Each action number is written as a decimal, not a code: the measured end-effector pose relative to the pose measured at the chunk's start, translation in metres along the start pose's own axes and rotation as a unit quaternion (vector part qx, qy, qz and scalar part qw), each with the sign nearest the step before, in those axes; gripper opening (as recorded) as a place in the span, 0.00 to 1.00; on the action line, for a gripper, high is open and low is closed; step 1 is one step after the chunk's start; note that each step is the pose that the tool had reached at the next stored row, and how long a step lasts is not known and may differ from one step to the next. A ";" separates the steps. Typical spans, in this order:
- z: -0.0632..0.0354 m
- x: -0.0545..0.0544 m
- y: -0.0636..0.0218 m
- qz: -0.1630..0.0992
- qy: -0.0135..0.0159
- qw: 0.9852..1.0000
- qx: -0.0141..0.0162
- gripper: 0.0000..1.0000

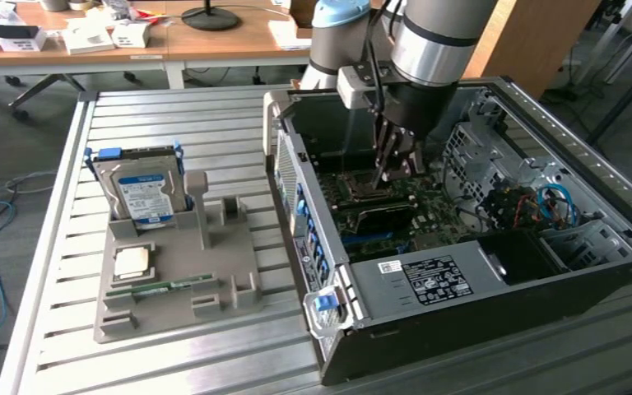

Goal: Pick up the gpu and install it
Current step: 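Press down on the gpu until it lock into place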

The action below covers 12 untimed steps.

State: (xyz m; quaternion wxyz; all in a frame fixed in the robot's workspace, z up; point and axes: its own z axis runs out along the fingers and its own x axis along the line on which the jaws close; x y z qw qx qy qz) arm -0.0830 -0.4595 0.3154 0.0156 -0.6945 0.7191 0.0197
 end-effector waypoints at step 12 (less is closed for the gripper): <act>0.0084 0.000 0.0001 0.002 0.000 1.000 0.000 0.11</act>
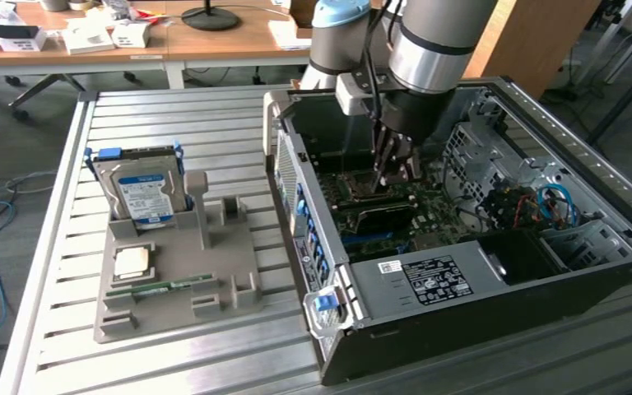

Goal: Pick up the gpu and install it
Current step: 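Press down on the gpu until it lock into place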

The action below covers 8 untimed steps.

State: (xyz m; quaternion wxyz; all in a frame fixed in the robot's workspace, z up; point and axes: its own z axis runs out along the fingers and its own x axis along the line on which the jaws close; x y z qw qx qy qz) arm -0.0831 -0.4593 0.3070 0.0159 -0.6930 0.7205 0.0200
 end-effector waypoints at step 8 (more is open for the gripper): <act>0.0128 0.001 -0.0001 0.000 0.000 1.000 0.000 0.11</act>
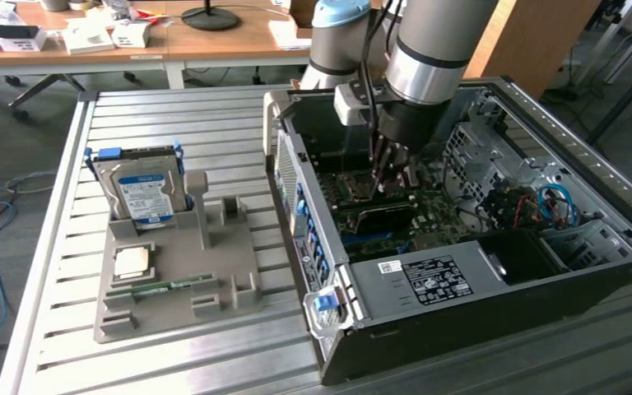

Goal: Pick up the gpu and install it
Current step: 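Press down on the gpu until it lock into place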

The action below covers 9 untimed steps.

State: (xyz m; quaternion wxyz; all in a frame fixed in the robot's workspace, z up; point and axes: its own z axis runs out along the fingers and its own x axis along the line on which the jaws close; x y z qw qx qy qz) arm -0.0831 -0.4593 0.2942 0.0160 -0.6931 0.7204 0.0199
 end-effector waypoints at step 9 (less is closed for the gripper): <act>0.0079 0.000 0.0000 0.000 0.000 1.000 0.000 0.11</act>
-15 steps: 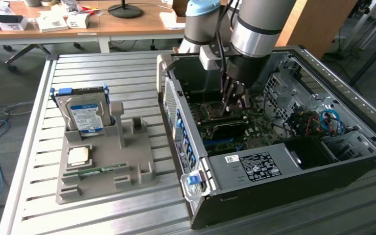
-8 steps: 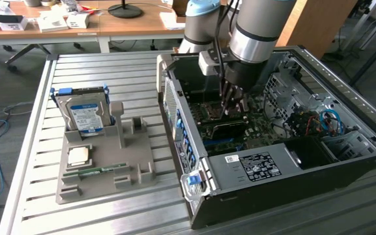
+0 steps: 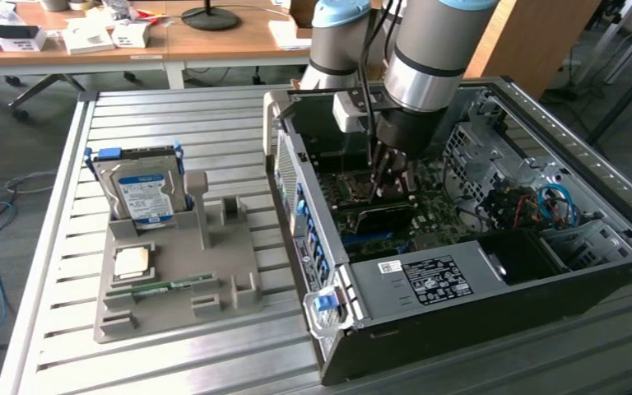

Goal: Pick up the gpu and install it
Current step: 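Press down on the gpu until it lock into place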

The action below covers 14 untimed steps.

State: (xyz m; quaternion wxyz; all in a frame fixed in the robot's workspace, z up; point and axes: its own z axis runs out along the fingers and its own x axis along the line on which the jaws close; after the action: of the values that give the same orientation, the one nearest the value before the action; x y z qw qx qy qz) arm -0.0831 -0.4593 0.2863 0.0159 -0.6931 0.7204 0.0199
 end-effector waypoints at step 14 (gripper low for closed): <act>0.0034 -0.003 0.0002 0.000 0.000 1.000 0.000 0.11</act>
State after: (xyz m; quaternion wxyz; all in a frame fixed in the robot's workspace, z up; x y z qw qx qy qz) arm -0.0832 -0.4561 0.2830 0.0159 -0.6930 0.7205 0.0199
